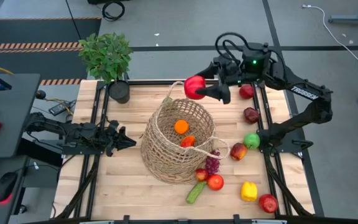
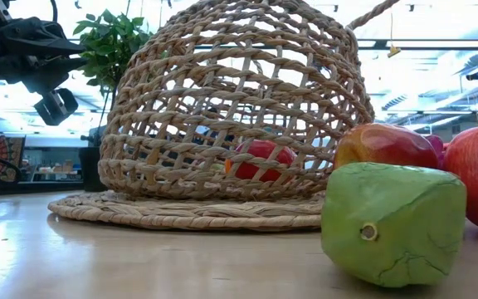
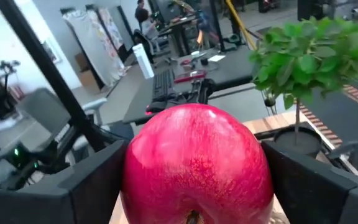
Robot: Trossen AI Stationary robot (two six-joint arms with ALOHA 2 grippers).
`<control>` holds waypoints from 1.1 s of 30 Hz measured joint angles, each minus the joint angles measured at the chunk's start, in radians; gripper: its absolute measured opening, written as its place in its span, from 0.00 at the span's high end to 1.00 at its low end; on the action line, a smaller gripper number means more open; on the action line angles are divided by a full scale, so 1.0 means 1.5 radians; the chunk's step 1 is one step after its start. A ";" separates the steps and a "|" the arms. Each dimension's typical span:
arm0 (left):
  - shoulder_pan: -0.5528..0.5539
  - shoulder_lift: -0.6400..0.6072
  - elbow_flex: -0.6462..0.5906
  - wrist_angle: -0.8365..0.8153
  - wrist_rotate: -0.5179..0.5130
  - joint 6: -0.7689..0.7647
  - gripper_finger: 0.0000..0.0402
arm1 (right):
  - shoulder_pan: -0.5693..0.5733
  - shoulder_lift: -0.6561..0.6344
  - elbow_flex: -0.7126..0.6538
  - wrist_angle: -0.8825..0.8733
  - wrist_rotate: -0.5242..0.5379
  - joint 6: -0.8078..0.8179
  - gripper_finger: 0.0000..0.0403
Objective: Build produce basket
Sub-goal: Put the red apple into the brown basket
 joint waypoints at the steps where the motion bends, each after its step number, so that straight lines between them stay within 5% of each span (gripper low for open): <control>1: 0.000 0.000 0.000 0.000 0.000 0.000 0.86 | 0.005 0.002 0.000 0.001 0.001 -0.009 0.08; 14: 0.000 0.000 0.000 0.000 0.000 0.000 0.86 | 0.080 0.013 0.000 0.009 0.002 -0.126 0.09; 33: 0.000 0.000 0.000 0.000 0.000 0.000 0.85 | 0.217 0.013 0.000 -0.007 0.221 -0.524 0.09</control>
